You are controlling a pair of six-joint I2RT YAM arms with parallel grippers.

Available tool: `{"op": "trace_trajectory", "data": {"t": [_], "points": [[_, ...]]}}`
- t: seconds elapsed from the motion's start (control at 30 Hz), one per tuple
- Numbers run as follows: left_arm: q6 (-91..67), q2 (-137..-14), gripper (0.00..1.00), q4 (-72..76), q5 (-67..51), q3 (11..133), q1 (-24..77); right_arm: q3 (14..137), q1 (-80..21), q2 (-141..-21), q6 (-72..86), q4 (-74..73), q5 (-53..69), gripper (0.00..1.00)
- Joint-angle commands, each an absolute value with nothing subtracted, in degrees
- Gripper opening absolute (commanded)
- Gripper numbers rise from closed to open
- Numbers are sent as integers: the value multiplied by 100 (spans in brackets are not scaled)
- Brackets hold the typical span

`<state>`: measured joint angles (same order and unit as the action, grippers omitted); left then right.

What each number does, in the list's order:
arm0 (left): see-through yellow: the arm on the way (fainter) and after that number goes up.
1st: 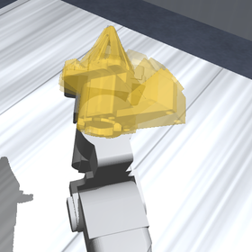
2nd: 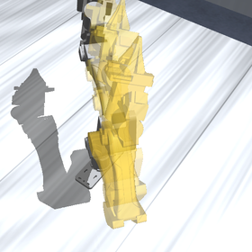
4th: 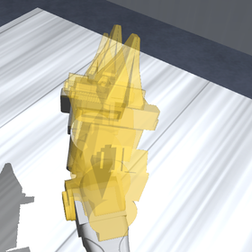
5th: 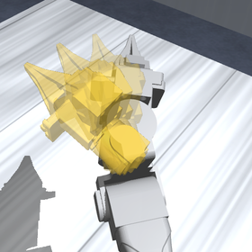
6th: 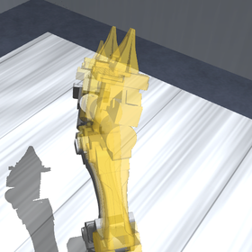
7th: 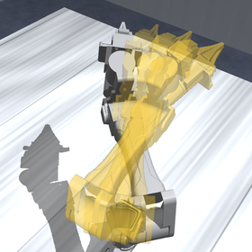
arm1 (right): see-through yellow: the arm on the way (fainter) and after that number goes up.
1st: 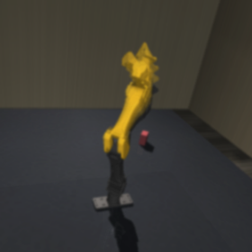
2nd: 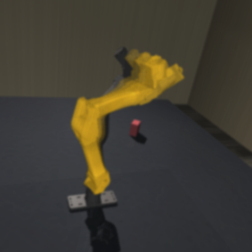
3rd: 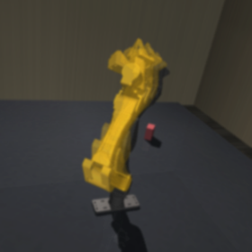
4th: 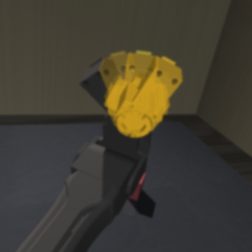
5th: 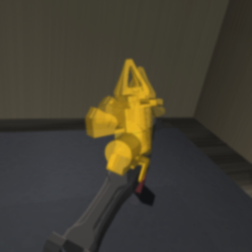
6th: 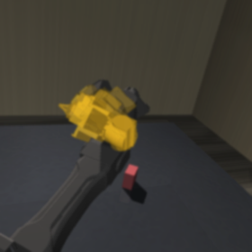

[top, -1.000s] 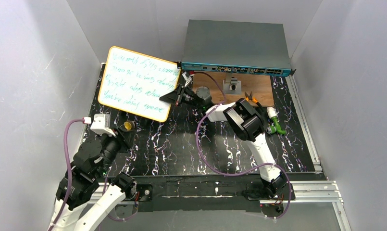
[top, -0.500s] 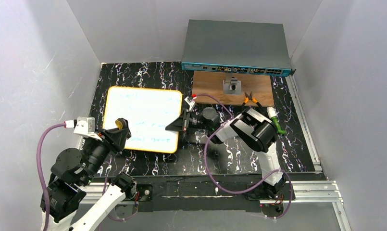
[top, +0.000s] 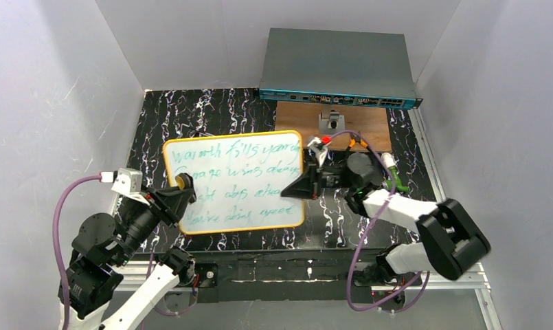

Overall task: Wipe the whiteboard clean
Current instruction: Pick up the whiteboard from the whiteboard stand.

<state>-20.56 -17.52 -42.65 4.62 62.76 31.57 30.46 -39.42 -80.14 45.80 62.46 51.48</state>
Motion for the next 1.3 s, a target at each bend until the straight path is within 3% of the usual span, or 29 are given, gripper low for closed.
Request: {"op": "trace_trajectory", "data": {"t": [0.0,0.07,0.13,0.3,0.5,0.7,0.93,1.27], "points": [[-2193,-1736,0,-3755,-343,6016,3129,3100,-3092,-7033,3697,5246,6040,1],[-2229,-1817,0,-3522,-528,5913,3129,3535,-2872,-6657,2722,3382,6132,1],[-2239,-1960,0,-3377,-694,5889,3129,4614,-2801,-6520,530,-114,5639,1],[-2215,-2260,0,-3207,-1078,5852,3129,5534,-2511,-5928,-1173,-2548,5383,1],[-2278,-2494,0,-2921,-898,5271,3129,5622,-1466,-5276,-2059,-3437,5478,1],[-2442,-3012,0,-1742,-694,4288,3134,4915,-240,-5131,-2608,-3931,6547,1],[-2283,-3505,0,131,-461,3300,3130,4872,153,-5190,-2771,-4156,6725,1],[-1816,-4595,0,1500,98,3185,3129,4825,472,-5313,-2884,-4260,6903,1]]}}
